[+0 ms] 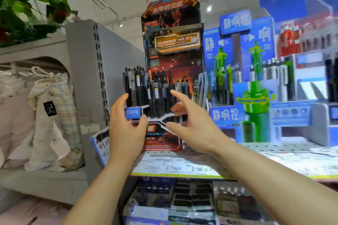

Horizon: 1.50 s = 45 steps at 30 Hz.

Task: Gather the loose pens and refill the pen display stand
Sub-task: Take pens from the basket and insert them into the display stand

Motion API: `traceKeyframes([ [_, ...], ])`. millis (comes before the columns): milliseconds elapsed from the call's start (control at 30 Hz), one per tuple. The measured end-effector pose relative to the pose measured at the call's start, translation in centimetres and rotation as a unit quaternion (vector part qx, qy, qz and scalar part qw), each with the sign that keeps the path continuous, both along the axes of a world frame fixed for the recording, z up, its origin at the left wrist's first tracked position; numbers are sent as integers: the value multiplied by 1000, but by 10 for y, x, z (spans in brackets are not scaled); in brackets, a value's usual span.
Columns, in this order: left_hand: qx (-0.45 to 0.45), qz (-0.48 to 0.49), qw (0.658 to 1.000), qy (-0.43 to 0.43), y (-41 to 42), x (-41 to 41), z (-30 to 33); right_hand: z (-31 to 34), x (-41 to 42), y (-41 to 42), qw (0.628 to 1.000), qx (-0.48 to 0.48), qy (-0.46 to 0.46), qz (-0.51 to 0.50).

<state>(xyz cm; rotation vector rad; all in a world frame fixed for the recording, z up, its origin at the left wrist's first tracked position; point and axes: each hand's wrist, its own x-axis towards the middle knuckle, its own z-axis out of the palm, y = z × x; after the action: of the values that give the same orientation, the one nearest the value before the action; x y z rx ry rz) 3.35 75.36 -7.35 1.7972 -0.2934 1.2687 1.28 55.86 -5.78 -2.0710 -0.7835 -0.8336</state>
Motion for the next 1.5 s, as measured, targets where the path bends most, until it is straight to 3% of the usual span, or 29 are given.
traceKeyframes([
  [167, -68, 29, 997, 7, -54, -45, -26, -25, -64, -75, 997, 71, 29, 11],
  [267, -106, -93, 990, 11, -131, -89, -47, -30, -115, -155, 996, 86, 38, -9],
  [400, -115, -264, 956, 52, -272, -151, -62, -40, -197, -286, 991, 83, 65, -77],
  [633, 7, -428, 883, 191, -485, -234, -82, -69, -325, -486, 960, 97, 109, -241],
  [733, 76, -469, 857, 197, -563, -261, -77, -73, -374, -565, 939, 101, 133, -299],
  [867, 184, -515, 821, 167, -645, -282, -66, -83, -420, -649, 915, 183, 136, -334],
  [1000, 310, -511, 795, 102, -716, -284, -49, -96, -444, -706, 896, 213, 139, -363],
  [1267, 469, -444, 763, -38, -864, -246, 17, -56, -427, -836, 885, 128, 133, -427],
  [1500, 467, -454, 756, 66, -1014, -188, 28, -34, -404, -950, 876, 82, 147, -452],
])
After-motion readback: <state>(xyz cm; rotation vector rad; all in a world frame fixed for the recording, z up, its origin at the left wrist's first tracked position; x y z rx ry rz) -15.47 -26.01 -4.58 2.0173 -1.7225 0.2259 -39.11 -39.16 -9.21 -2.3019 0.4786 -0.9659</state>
